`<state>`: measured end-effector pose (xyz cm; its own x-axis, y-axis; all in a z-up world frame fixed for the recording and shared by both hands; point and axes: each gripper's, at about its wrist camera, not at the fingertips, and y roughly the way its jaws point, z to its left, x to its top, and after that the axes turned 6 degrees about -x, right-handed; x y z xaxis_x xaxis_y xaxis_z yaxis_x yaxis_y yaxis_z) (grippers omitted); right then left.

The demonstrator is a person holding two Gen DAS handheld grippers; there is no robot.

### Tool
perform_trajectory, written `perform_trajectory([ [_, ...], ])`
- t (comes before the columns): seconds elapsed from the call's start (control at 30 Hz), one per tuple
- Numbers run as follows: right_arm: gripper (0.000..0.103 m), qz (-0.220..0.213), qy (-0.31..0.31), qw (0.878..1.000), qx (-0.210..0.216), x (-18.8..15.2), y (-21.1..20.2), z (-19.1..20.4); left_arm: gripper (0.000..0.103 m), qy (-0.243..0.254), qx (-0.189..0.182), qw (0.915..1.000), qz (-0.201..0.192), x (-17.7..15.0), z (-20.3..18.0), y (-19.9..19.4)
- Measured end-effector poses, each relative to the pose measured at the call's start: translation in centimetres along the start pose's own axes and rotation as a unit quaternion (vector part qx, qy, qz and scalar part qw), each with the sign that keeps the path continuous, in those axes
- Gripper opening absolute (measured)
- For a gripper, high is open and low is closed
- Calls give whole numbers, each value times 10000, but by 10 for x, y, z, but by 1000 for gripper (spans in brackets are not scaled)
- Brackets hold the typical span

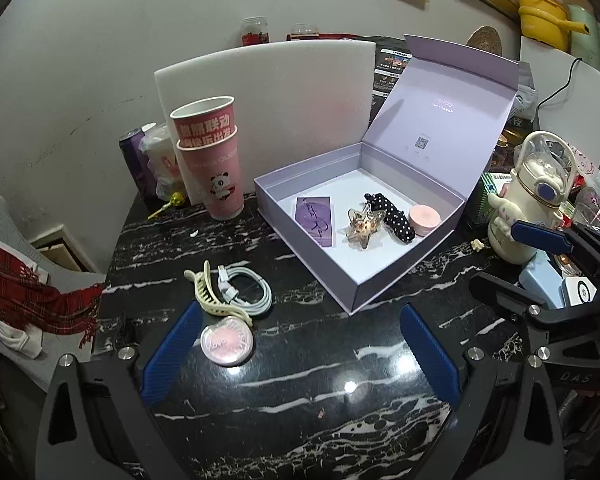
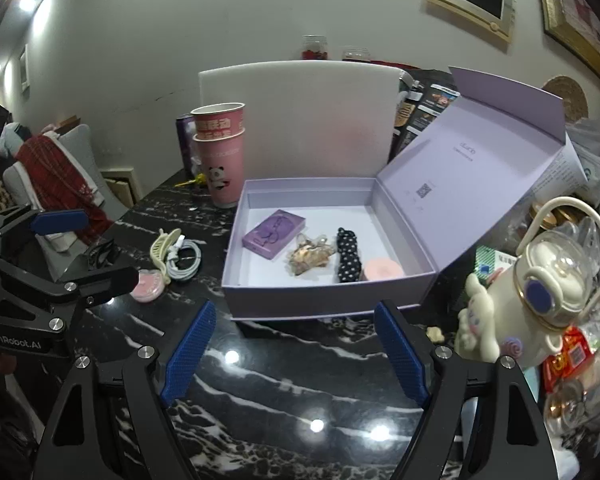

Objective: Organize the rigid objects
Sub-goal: 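Withdraw both tools from the gift box back toward the remaining items, then grasp the black comb-like hair clip with the right gripper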

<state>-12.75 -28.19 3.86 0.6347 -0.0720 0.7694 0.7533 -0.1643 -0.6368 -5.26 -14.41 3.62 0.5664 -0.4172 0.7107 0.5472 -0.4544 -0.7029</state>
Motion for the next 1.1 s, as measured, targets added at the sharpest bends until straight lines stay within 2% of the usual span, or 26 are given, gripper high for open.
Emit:
perform_trajectory([
  [0.23, 82, -8, -96, 9996, 276, -6, 5, 18, 101, -250, 320, 9991, 81, -18, 14, -10],
  [0.5, 82, -29, -328, 9972, 673, -8, 13, 41, 101, -737, 432, 9963, 103, -36, 39, -23],
  [0.67, 82, -35, -467, 9951, 875, -7, 18, 56, 101, -865, 579, 9945, 146, -43, 51, -27],
  [1.1, 82, 189, -749, 9836, 1630, 13, 50, 107, 101, -1459, 988, 9841, 233, -50, 111, -35],
])
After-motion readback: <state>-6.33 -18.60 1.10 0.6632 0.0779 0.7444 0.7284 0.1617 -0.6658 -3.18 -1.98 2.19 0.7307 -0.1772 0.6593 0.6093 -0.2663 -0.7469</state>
